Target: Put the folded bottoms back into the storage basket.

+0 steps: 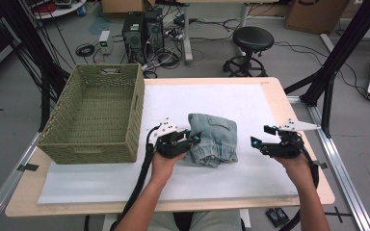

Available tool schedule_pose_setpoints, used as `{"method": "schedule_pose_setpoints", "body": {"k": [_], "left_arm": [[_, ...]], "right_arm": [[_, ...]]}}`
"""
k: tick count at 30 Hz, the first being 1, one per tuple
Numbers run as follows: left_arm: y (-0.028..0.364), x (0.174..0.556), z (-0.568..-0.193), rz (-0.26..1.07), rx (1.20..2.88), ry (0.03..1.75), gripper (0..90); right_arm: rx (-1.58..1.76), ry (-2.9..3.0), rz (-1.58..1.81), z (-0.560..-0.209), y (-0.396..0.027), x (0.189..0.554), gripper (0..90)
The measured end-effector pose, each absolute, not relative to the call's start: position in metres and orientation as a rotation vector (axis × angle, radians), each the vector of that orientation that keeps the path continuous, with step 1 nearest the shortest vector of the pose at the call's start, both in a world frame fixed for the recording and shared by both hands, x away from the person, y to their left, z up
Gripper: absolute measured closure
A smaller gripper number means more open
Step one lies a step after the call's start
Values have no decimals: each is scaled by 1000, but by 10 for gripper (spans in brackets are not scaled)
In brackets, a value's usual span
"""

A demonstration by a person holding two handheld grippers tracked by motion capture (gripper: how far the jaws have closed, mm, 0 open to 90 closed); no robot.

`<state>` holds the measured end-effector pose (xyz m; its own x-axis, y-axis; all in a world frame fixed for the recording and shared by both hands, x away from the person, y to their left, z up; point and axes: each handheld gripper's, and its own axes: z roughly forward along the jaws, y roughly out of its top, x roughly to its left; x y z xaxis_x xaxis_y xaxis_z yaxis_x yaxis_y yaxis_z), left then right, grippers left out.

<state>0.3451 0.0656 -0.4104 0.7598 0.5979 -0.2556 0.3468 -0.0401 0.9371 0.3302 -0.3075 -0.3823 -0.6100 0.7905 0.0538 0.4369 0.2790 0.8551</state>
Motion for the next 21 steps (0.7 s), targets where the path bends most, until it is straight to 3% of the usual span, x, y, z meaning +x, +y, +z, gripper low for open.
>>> {"method": "schedule_pose_setpoints", "body": {"k": [21], "left_arm": [[76, 343, -326, 424, 1646, 573, 718]], "right_arm": [[1112, 2164, 1274, -381, -308, 329, 251]]}}
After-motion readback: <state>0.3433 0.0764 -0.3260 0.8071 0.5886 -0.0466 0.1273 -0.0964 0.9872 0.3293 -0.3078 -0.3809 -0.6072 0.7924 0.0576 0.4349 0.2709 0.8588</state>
